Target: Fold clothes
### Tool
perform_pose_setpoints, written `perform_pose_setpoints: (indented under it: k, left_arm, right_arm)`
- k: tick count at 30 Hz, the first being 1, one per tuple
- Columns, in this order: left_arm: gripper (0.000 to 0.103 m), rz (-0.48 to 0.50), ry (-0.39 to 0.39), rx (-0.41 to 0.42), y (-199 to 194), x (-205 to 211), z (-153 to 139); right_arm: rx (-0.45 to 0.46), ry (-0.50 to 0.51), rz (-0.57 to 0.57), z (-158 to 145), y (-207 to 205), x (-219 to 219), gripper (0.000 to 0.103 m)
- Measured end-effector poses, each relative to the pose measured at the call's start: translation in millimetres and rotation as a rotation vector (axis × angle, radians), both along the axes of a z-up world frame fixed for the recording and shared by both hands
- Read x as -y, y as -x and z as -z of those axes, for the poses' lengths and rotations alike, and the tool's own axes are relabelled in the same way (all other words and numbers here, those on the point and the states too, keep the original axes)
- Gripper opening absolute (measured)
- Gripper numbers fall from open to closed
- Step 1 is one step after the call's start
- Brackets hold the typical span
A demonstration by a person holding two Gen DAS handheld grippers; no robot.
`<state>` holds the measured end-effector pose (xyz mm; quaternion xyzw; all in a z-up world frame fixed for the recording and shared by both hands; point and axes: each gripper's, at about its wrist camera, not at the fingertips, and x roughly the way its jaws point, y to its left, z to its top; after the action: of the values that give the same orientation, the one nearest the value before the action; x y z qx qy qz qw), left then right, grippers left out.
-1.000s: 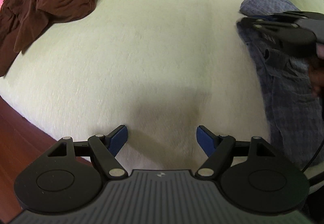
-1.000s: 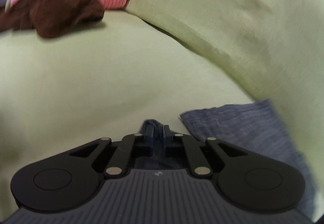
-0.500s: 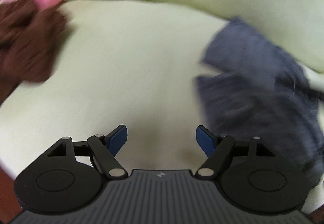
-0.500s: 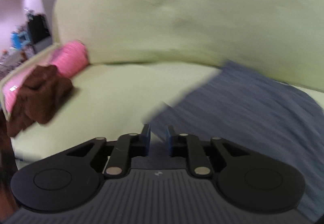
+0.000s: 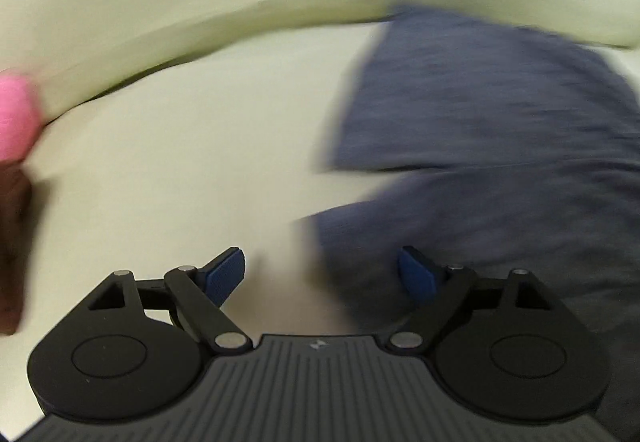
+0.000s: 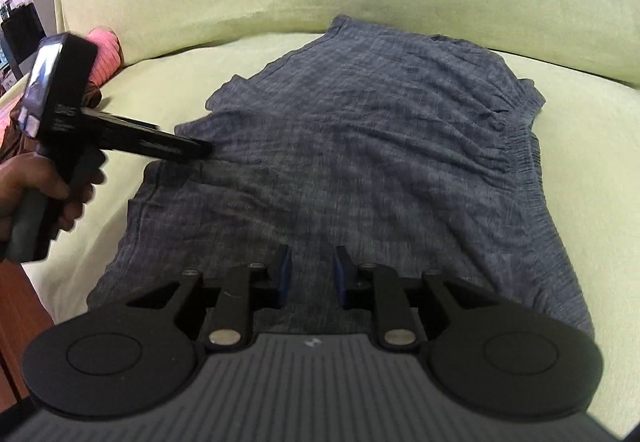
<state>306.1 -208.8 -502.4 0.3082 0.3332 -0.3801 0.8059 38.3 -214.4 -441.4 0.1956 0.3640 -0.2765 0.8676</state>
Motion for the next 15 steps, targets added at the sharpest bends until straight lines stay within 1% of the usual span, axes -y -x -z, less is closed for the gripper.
perform_pose_setpoints:
  k: [1, 2, 3, 4, 5, 6, 7, 9, 11, 12, 13, 15]
  left_arm:
    - [0.074, -0.050, -0.046, 0.054, -12, -3, 0]
    - [0.074, -0.078, -0.028, 0.021, -25, -10, -8]
    - [0.074, -0.099, 0.014, -0.043, -38, -20, -18]
    - [0.075, -0.105, 0.033, -0.069, -42, -23, -22]
    - [0.076, -0.094, 0.066, -0.113, -43, -26, -29]
    - [0.076, -0.060, 0.096, -0.163, -40, -26, -35]
    - [0.077, -0.020, 0.107, -0.209, -37, -22, -37]
    - [0.077, 0.044, 0.113, -0.284, -31, -12, -36]
    - [0.078, 0.067, 0.090, -0.323, -29, -2, -29]
    - [0.077, 0.061, 0.065, -0.320, -28, 2, -22]
    - [0.077, 0.050, 0.064, -0.318, -27, 2, -18]
    - [0.077, 0.037, 0.086, -0.326, -29, -3, -15]
  right_arm:
    - [0.005, 0.000, -0.008, 0, -3, 0, 0.019]
    - [0.015, 0.006, -0.016, -2, -7, -1, 0.019]
    - [0.023, 0.011, -0.022, -1, -10, -2, 0.020]
    - [0.042, 0.015, -0.048, -3, -17, -5, 0.021]
    - [0.068, 0.020, -0.087, -5, -26, -10, 0.021]
    - [0.076, 0.021, -0.100, -6, -29, -13, 0.023]
    - [0.093, 0.005, -0.164, -6, -45, -20, 0.024]
    - [0.087, -0.002, -0.229, -6, -63, -32, 0.028]
    - [0.055, 0.004, -0.279, -1, -89, -47, 0.029]
    - [0.059, 0.005, -0.290, -1, -93, -51, 0.030]
    - [0.065, 0.007, -0.296, -1, -96, -54, 0.032]
    - [0.074, 0.011, -0.307, -1, -99, -59, 0.037]
